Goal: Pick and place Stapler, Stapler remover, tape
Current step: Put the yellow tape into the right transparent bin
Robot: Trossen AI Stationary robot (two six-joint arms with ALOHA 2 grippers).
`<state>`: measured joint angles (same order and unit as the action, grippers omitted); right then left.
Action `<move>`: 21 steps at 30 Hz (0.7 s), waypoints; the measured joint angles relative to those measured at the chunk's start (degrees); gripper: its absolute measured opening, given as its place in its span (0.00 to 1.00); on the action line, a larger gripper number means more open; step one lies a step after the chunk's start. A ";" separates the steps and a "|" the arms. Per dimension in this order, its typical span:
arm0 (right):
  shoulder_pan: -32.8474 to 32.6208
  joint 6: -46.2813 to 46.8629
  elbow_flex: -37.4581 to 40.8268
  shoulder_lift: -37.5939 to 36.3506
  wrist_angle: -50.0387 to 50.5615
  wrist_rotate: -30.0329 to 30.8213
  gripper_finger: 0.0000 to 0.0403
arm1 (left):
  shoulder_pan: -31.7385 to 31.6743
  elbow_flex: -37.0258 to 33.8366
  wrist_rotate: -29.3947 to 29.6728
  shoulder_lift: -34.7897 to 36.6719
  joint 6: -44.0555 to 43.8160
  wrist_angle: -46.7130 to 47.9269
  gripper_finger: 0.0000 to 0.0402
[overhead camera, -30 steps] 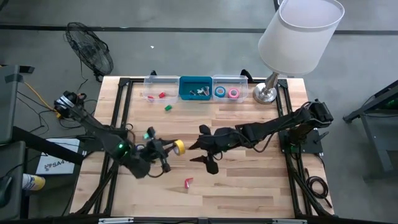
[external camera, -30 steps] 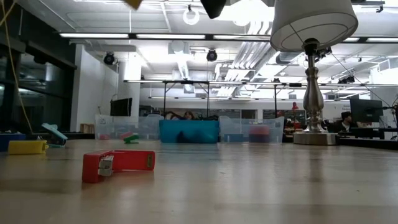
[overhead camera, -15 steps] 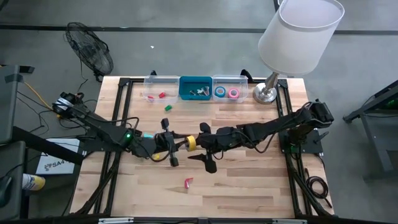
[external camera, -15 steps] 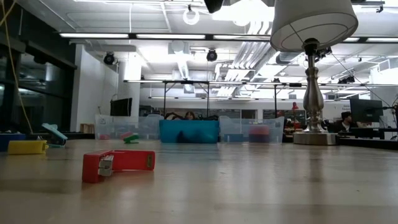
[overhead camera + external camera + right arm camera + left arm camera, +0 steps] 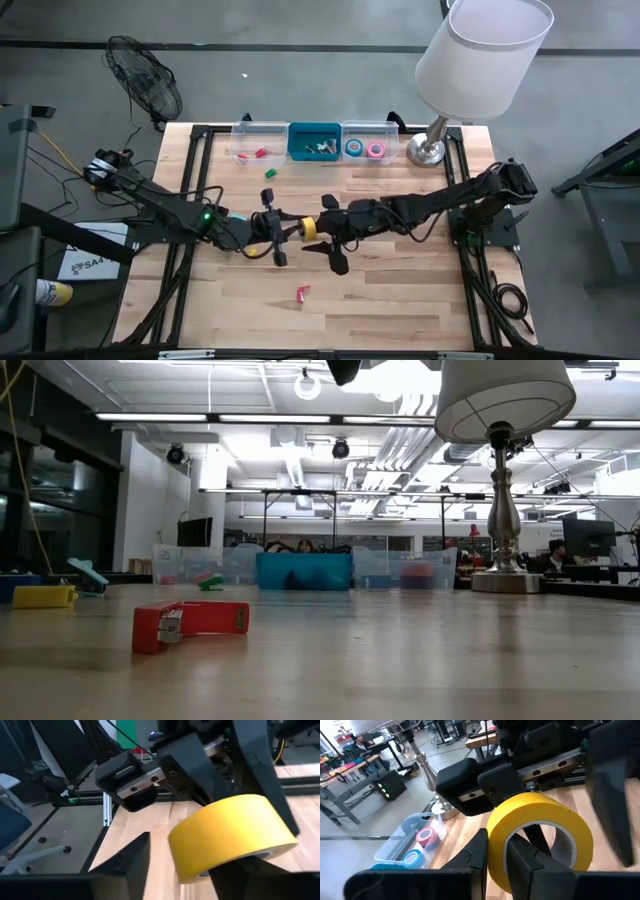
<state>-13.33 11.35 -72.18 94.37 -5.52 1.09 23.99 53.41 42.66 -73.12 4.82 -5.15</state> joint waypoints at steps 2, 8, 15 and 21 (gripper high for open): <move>0.52 0.59 0.00 0.00 0.86 -0.13 0.33 | -0.02 0.00 0.06 -0.06 0.34 0.22 0.11; 1.76 0.41 -0.21 -0.09 2.59 -0.58 0.11 | -0.11 0.00 0.82 -0.16 1.07 0.58 0.12; 3.96 4.13 -0.21 -0.22 6.65 -0.60 0.09 | -0.15 -0.09 4.35 -0.17 7.59 1.63 0.20; 6.88 6.96 -0.10 -0.11 13.05 -0.48 0.09 | -0.13 -0.09 10.46 0.42 8.86 4.42 0.42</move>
<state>-6.45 18.32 -72.28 94.26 7.52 0.61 23.86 53.32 53.12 -72.70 13.68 -0.73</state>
